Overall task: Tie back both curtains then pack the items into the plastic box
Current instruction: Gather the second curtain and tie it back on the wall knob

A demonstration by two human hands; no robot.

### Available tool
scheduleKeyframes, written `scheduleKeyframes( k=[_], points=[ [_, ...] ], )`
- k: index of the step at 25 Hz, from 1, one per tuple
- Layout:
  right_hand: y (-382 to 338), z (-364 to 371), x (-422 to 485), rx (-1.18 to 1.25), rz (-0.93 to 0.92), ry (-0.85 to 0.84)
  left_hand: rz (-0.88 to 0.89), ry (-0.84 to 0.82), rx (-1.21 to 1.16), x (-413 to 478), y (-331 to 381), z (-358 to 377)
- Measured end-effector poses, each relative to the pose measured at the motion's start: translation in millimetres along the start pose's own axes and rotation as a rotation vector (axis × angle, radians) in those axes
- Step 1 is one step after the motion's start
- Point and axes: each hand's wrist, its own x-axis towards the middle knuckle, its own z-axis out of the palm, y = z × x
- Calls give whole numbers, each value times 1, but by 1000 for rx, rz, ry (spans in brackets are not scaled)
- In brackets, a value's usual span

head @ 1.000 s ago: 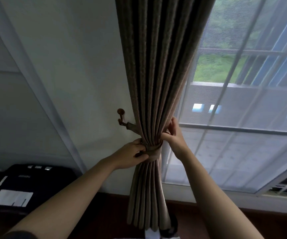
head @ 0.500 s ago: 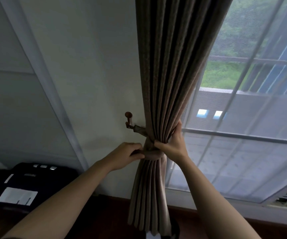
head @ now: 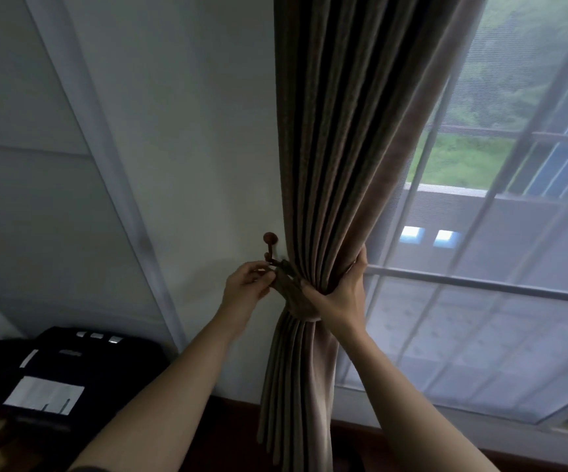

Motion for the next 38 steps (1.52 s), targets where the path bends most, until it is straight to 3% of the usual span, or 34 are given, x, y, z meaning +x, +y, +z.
scheduleKeyframes(
  k=[3, 6, 10, 13, 22, 30, 33, 38],
  points=[
    [-7, 20, 2, 3, 30, 78, -58, 232, -216, 13, -1, 18],
    [-10, 35, 4, -28, 18, 110, 7, 377, 16, 24, 2, 25],
    [-11, 43, 1, -42, 8, 92, 156, 340, 417, 36, 1, 23],
    [-13, 43, 2, -28, 0, 85, 188, 315, 588, 42, 2, 24],
    [3, 18, 9, 50, -26, -155, -50, 308, 570, 54, -18, 18],
    [33, -5, -12, -87, 194, -208, -68, 196, 377, 62, -26, 11],
    [45, -8, -23, -100, 289, -306, -148, 10, 145, 51, -39, -3],
    [53, 1, -29, 35, 313, -423, -171, -426, 567, 24, -62, -14]
  ],
)
